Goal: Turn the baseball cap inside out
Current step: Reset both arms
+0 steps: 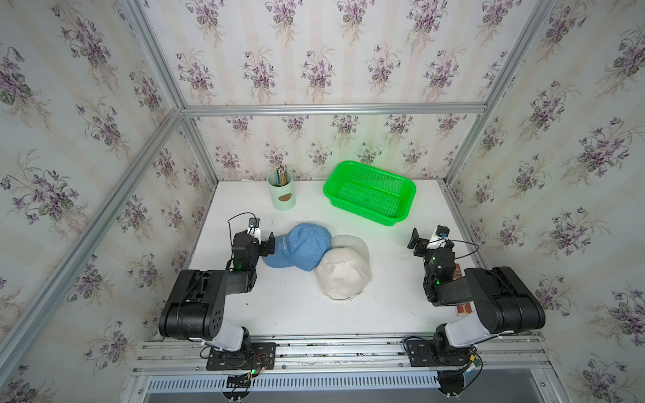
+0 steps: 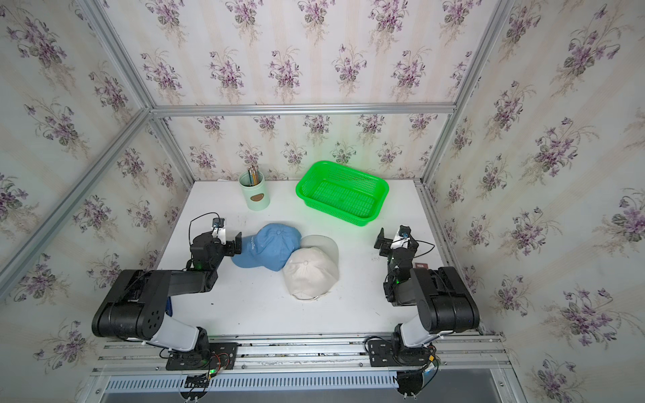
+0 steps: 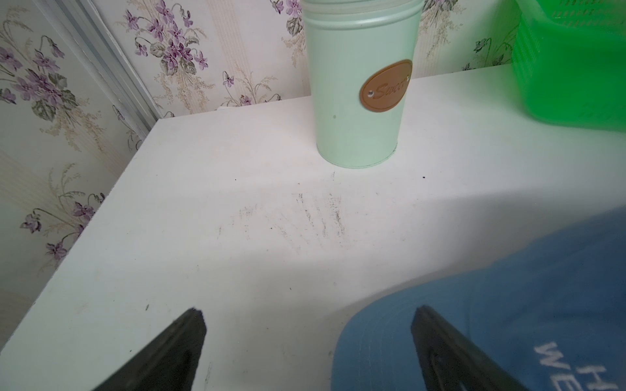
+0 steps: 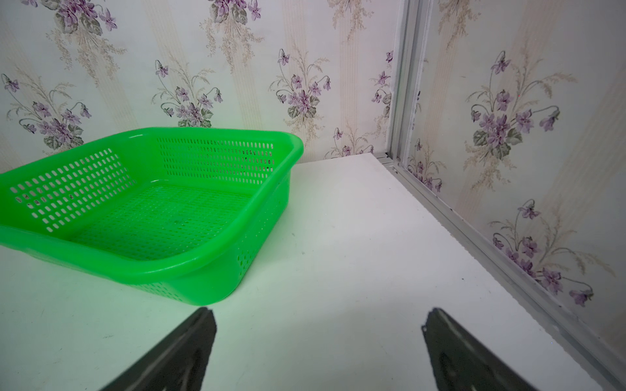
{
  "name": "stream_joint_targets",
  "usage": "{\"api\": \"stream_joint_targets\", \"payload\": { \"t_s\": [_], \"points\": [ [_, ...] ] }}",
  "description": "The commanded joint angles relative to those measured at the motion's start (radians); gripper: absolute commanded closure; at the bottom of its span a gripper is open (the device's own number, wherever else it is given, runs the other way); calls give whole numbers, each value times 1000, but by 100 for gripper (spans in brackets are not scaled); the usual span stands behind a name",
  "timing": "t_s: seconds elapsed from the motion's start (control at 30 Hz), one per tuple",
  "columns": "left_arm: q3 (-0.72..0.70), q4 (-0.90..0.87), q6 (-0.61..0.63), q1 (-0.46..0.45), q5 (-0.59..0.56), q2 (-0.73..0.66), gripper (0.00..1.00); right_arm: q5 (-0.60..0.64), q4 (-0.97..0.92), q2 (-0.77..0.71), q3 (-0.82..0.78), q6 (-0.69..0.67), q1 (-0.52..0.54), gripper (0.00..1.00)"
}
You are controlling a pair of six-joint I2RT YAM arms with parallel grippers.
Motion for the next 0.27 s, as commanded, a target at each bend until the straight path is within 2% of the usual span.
{"api": "stream_joint_targets", "payload": {
  "t_s": [0.0, 0.23],
  "points": [
    [9, -2, 11, 0, 3, 4, 1, 8, 34, 1, 5, -8, 1, 0],
    [7, -2, 10, 1, 0, -1, 1, 8, 34, 1, 5, -8, 1, 0]
  ]
}}
